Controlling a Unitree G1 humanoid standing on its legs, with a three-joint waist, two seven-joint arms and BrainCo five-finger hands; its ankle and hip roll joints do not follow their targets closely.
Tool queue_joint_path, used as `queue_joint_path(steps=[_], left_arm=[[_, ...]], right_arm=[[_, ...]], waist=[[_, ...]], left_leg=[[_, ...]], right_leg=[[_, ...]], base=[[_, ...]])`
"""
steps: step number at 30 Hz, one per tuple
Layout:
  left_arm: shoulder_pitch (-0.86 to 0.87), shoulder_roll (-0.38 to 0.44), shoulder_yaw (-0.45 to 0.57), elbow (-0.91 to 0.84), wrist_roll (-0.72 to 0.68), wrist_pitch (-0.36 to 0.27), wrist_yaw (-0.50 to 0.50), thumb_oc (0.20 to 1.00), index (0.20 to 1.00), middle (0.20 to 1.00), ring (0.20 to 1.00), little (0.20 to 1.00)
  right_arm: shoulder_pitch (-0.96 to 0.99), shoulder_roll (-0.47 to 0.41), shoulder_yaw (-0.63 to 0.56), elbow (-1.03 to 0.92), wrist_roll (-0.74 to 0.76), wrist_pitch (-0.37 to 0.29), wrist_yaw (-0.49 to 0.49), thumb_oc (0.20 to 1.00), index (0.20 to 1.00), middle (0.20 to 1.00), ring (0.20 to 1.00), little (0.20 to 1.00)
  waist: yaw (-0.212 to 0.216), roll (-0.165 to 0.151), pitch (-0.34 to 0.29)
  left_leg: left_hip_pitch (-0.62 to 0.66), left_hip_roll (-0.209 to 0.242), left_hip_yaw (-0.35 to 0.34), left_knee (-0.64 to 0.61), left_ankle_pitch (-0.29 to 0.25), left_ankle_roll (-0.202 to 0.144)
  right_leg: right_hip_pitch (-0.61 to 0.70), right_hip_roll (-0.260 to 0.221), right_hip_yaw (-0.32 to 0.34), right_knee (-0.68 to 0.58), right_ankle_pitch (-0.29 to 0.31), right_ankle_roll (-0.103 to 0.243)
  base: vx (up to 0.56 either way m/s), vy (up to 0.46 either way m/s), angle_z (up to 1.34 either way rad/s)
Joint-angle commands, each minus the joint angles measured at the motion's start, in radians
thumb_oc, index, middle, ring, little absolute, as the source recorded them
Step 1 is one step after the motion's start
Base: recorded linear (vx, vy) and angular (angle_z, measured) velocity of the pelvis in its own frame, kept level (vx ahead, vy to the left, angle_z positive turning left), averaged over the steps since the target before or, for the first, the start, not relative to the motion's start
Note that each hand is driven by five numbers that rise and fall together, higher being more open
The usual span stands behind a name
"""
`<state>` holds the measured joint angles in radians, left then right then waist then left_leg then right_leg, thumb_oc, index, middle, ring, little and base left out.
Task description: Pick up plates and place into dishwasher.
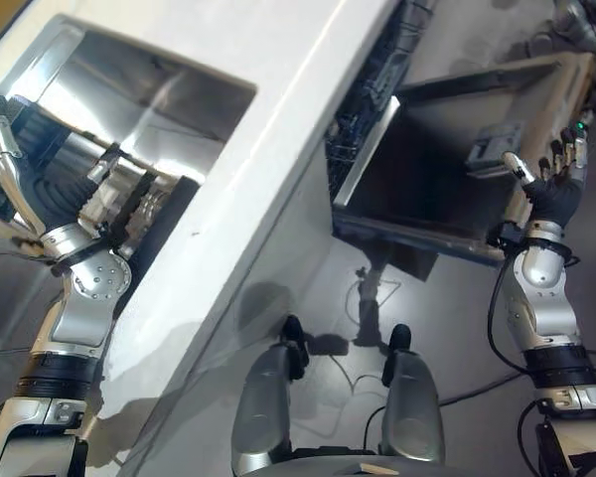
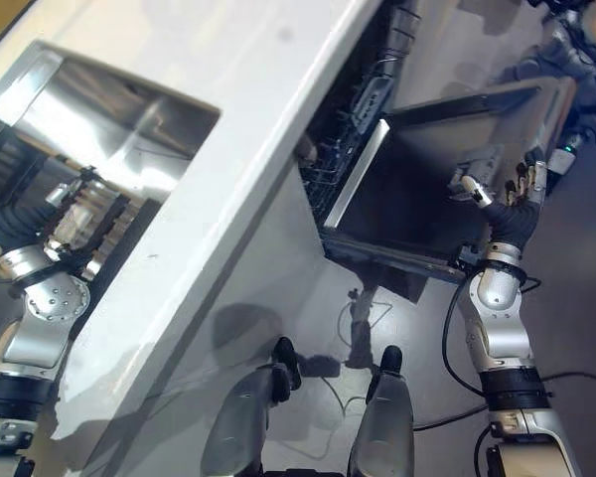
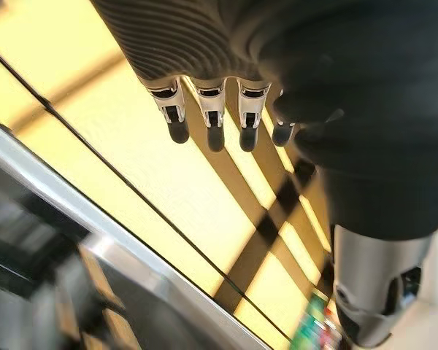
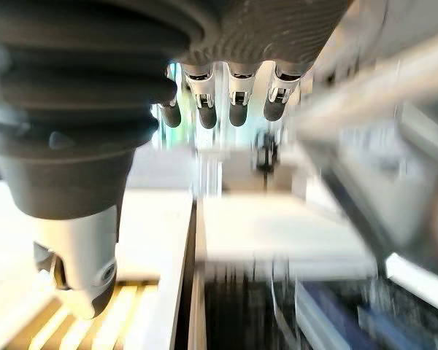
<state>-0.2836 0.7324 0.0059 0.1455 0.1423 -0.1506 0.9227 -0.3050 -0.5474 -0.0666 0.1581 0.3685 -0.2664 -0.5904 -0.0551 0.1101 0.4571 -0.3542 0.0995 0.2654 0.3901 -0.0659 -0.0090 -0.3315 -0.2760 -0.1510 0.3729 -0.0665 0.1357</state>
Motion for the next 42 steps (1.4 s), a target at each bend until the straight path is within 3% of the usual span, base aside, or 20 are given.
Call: queue_joint_path(steps=[1, 12, 17, 23, 26, 30, 31, 32, 35, 36, 38, 39, 42], left_arm=[[-0.018, -0.168, -0.046, -0.031, 0.031, 0.006, 0.049, 1.000, 1.000, 1.000, 1.000, 1.000], [0.005, -0.243, -0.068, -0.053, 0.049, 0.023, 0.109, 1.000, 1.000, 1.000, 1.000, 1.000], [-0.006, -0.260, -0.103, -0.053, 0.046, 0.038, 0.135, 1.000, 1.000, 1.000, 1.000, 1.000], [-0.053, -0.251, -0.153, -0.049, 0.038, 0.068, 0.148, 1.000, 1.000, 1.000, 1.000, 1.000], [-0.068, -0.237, -0.173, -0.044, 0.027, 0.075, 0.147, 1.000, 1.000, 1.000, 1.000, 1.000], [-0.077, -0.220, -0.186, -0.043, 0.022, 0.061, 0.131, 1.000, 1.000, 1.000, 1.000, 1.000], [-0.075, -0.214, -0.192, -0.045, 0.023, 0.059, 0.126, 1.000, 1.000, 1.000, 1.000, 1.000], [-0.074, -0.207, -0.195, -0.048, 0.028, 0.053, 0.125, 1.000, 1.000, 1.000, 1.000, 1.000], [-0.086, -0.189, -0.215, -0.059, 0.042, 0.053, 0.122, 1.000, 1.000, 1.000, 1.000, 1.000], [-0.087, -0.180, -0.222, -0.061, 0.041, 0.053, 0.120, 1.000, 1.000, 1.000, 1.000, 1.000], [-0.093, -0.162, -0.227, -0.065, 0.037, 0.046, 0.122, 1.000, 1.000, 1.000, 1.000, 1.000], [-0.092, -0.155, -0.230, -0.066, 0.032, 0.045, 0.123, 1.000, 1.000, 1.000, 1.000, 1.000], [-0.090, -0.141, -0.214, -0.078, 0.024, 0.046, 0.113, 1.000, 1.000, 1.000, 1.000, 1.000]], right_arm=[[0.013, 0.001, -0.075, -0.086, -0.080, -0.029, -0.105, 1.000, 1.000, 1.000, 1.000, 1.000], [0.120, 0.029, -0.072, -0.036, -0.014, -0.012, -0.209, 1.000, 1.000, 1.000, 1.000, 1.000], [0.110, 0.065, -0.021, 0.030, 0.066, -0.065, -0.197, 1.000, 1.000, 1.000, 1.000, 1.000], [0.011, 0.101, -0.012, 0.164, 0.301, -0.199, -0.125, 1.000, 1.000, 1.000, 1.000, 1.000], [-0.070, 0.098, -0.036, 0.225, 0.432, -0.250, -0.076, 1.000, 1.000, 1.000, 1.000, 1.000], [-0.193, 0.066, -0.080, 0.317, 0.543, -0.263, 0.032, 1.000, 1.000, 1.000, 1.000, 1.000], [-0.224, 0.052, -0.091, 0.344, 0.593, -0.266, 0.072, 1.000, 1.000, 1.000, 1.000, 1.000], [-0.260, 0.041, -0.104, 0.371, 0.649, -0.277, 0.112, 1.000, 1.000, 1.000, 1.000, 1.000], [-0.361, -0.010, -0.120, 0.437, 0.762, -0.275, 0.188, 1.000, 1.000, 1.000, 1.000, 1.000], [-0.389, -0.027, -0.122, 0.455, 0.789, -0.270, 0.215, 1.000, 1.000, 1.000, 1.000, 1.000], [-0.459, -0.066, -0.113, 0.473, 0.825, -0.269, 0.290, 1.000, 1.000, 1.000, 1.000, 1.000], [-0.477, -0.076, -0.103, 0.470, 0.817, -0.264, 0.312, 1.000, 1.000, 1.000, 1.000, 1.000], [-0.527, -0.096, -0.057, 0.432, 0.806, -0.216, 0.437, 1.000, 1.000, 1.000, 1.000, 1.000]], waist=[[-0.051, 0.037, 0.016], [-0.154, 0.123, 0.063], [-0.170, 0.159, 0.063], [-0.152, 0.208, 0.063], [-0.136, 0.229, 0.063], [-0.115, 0.253, 0.063], [-0.110, 0.257, 0.063], [-0.103, 0.264, 0.063], [-0.087, 0.278, 0.063], [-0.083, 0.282, 0.063], [-0.070, 0.294, 0.063], [-0.067, 0.295, 0.063], [-0.056, 0.299, 0.063]], left_leg=[[0.054, -0.025, -0.036, -0.096, 0.031, -0.020], [-0.037, 0.000, 0.004, 0.077, -0.032, -0.025], [-0.118, -0.005, 0.017, 0.166, -0.080, -0.014], [-0.242, -0.018, 0.026, 0.271, -0.117, 0.001], [-0.291, -0.028, 0.015, 0.326, -0.135, 0.000], [-0.345, -0.034, 0.011, 0.399, -0.159, -0.004], [-0.346, -0.035, 0.000, 0.429, -0.191, -0.015], [-0.373, -0.032, 0.009, 0.436, -0.170, -0.008], [-0.414, -0.033, 0.005, 0.475, -0.180, -0.010], [-0.415, -0.035, -0.005, 0.502, -0.210, -0.020], [-0.454, -0.036, 0.000, 0.502, -0.187, -0.013], [-0.451, -0.039, -0.011, 0.519, -0.213, -0.023], [-0.484, -0.038, -0.019, 0.523, -0.204, -0.024]], right_leg=[[-0.037, -0.010, 0.009, 0.084, 0.005, -0.047], [-0.195, -0.005, 0.125, 0.275, -0.102, -0.072], [-0.305, -0.022, 0.168, 0.400, -0.164, -0.089], [-0.447, -0.056, 0.199, 0.547, -0.210, -0.112], [-0.498, -0.075, 0.212, 0.601, -0.225, -0.117], [-0.558, -0.102, 0.224, 0.665, -0.245, -0.119], [-0.558, -0.104, 0.236, 0.696, -0.280, -0.110], [-0.588, -0.113, 0.229, 0.701, -0.258, -0.117], [-0.629, -0.121, 0.240, 0.736, -0.266, -0.114], [-0.628, -0.119, 0.253, 0.764, -0.299, -0.105], [-0.669, -0.125, 0.251, 0.772, -0.278, -0.111], [-0.665, -0.120, 0.263, 0.793, -0.308, -0.101], [-0.697, -0.118, 0.271, 0.807, -0.306, -0.100]], base=[[-0.04, 0.125, -0.24], [-0.06, 0.135, -0.21], [0.00, 0.132, -0.02], [-0.02, 0.028, 0.07], [0.00, -0.024, 0.18], [0.04, -0.037, 0.18], [0.03, -0.034, 0.15], [0.02, -0.039, 0.15], [0.01, -0.073, 0.12], [0.08, -0.094, 0.15], [-0.01, -0.066, 0.15], [-0.02, -0.048, 0.11], [0.02, -0.039, 0.04]])
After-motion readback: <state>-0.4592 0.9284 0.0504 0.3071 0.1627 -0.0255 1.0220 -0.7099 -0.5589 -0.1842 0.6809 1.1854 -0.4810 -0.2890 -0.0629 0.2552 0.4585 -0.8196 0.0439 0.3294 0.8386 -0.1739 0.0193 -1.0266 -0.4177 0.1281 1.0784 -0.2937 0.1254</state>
